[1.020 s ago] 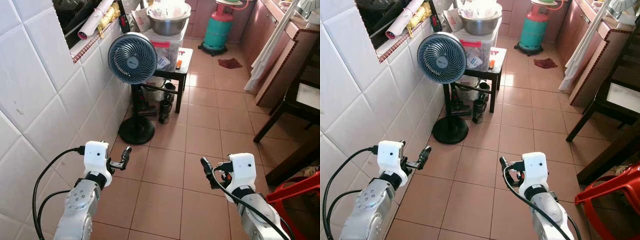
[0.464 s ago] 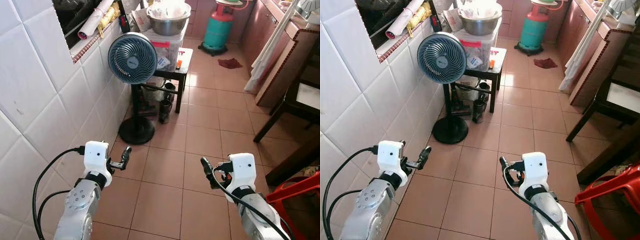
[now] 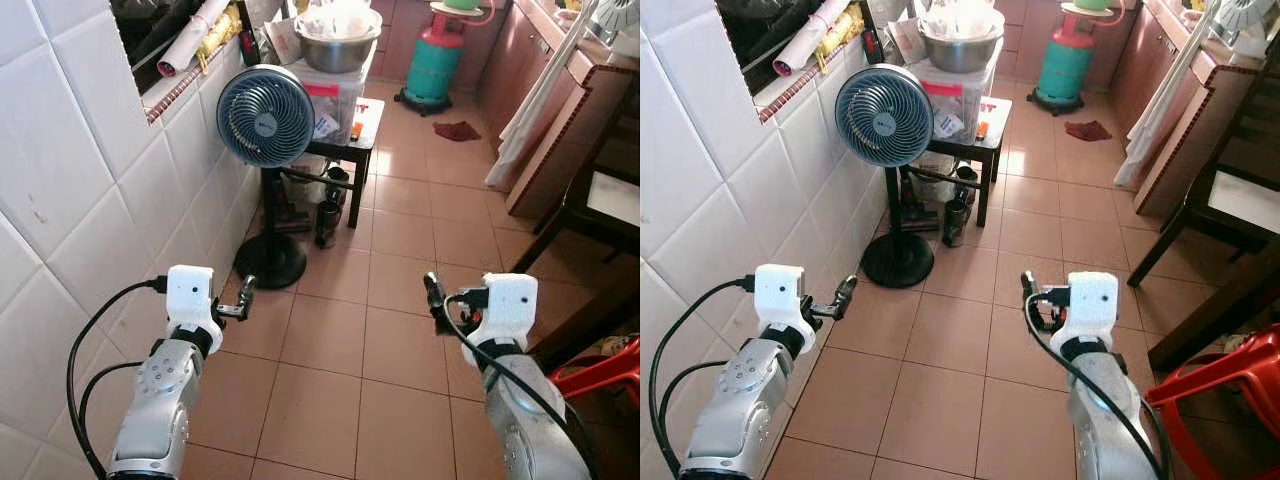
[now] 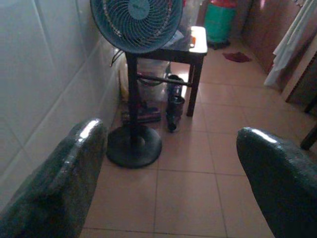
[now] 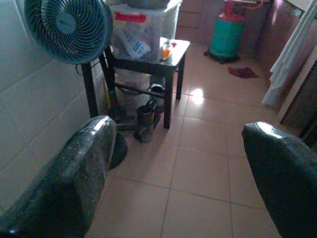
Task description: Setting the table
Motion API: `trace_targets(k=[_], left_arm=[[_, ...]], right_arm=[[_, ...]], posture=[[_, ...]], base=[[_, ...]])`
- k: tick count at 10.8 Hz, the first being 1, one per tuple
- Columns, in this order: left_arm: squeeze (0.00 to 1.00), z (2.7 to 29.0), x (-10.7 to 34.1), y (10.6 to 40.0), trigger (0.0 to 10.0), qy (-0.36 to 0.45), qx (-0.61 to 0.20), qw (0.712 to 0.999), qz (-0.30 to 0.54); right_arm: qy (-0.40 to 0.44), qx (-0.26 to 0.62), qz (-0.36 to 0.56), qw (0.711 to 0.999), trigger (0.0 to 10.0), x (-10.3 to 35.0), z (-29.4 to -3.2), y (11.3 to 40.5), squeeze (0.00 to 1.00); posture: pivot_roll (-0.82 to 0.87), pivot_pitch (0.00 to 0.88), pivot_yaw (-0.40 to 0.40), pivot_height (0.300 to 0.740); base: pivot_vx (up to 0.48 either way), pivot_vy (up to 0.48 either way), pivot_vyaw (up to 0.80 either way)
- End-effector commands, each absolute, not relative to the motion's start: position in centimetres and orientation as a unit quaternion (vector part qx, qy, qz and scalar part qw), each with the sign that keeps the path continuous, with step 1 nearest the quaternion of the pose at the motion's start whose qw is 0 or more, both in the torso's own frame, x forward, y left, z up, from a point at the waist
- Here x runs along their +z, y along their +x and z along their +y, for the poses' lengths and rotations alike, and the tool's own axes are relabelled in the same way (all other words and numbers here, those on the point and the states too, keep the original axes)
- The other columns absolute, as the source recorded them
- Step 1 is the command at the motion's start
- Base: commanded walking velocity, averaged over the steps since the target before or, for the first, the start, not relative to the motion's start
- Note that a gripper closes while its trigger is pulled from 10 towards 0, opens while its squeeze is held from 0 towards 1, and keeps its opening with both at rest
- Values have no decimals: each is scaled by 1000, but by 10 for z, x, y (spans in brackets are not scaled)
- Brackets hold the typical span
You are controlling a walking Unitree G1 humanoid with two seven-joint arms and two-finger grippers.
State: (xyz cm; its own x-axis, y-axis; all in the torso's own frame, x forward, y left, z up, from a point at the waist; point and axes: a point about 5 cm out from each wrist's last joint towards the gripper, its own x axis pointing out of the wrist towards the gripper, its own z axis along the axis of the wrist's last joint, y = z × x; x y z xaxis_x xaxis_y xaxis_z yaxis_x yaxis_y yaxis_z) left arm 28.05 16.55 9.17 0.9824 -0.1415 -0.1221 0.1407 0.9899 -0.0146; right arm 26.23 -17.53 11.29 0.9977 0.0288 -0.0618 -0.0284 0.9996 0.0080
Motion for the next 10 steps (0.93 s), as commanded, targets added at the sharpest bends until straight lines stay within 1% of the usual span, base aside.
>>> trace_targets(k=[1,2,3,5,8,9,10], left_arm=[[0,165,89,280,10000,6,-75,995,70],[0,165,90,280,10000,6,-76,995,70],[0,167,93,281,10000,15,-85,994,70],[0,168,95,283,10000,23,-94,993,68],[0,166,96,282,10000,34,-98,992,67],[0,169,92,279,10000,35,-91,992,75],[0,170,90,279,10000,27,-83,993,78]], right_arm=[[5,5,29,1000,10000,112,-177,264,0],[6,3,26,1000,10000,112,-176,265,0],[26,-7,24,999,10000,108,-171,266,0],[36,-7,29,999,10000,103,-165,263,0],[45,-6,32,998,10000,101,-162,265,0],[42,-4,33,999,10000,101,-163,266,0],[37,-2,38,999,10000,100,-165,266,0]], posture=[[113,78,-29,740],[113,78,-29,740],[136,79,5,740],[144,81,18,740],[156,82,19,740],[152,84,5,740],[148,85,-4,740]], base=[[0,0,0],[0,0,0],[0,0,0],[0,0,0],[0,0,0],[0,0,0],[0,0,-481]])
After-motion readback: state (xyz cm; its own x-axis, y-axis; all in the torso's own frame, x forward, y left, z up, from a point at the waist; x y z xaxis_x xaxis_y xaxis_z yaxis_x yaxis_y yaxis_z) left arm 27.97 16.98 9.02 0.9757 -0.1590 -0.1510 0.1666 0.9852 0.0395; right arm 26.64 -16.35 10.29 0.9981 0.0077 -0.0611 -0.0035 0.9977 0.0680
